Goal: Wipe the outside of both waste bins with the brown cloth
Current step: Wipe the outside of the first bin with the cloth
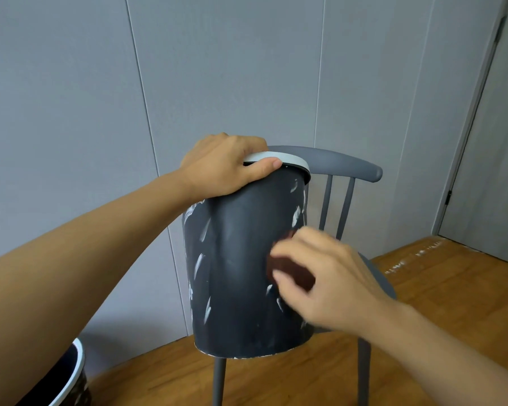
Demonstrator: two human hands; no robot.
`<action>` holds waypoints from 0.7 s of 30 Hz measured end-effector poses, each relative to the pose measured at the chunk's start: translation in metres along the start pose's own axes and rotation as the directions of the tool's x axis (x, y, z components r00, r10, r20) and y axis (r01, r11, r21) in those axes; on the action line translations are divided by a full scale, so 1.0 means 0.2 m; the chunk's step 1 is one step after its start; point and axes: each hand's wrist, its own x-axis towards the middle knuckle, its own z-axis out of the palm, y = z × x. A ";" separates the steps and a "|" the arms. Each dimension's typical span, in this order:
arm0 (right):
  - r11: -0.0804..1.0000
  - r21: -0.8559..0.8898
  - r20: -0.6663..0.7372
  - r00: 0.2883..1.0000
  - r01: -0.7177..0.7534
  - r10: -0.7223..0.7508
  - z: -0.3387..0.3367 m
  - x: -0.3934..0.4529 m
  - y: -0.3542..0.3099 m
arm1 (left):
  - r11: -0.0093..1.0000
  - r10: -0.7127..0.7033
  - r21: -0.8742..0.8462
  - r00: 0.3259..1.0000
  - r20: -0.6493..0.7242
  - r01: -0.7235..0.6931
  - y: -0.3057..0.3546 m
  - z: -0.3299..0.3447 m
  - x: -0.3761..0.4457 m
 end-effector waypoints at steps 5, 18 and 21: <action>0.985 0.031 -0.145 0.974 -0.171 0.173 0.04 0.03 0.02 | 1.000 -0.011 -0.003 1.000 0.009 0.011 -0.01 -0.01 0.00; 0.998 -0.041 -0.051 0.998 -0.043 0.041 0.05 -0.04 -0.02 | 1.000 0.010 0.003 1.000 -0.009 -0.010 0.00 0.00 0.00; 0.994 0.002 0.182 0.978 0.106 -0.105 0.04 -0.15 -0.08 | 1.000 0.018 0.002 1.000 -0.010 -0.018 0.01 0.00 0.00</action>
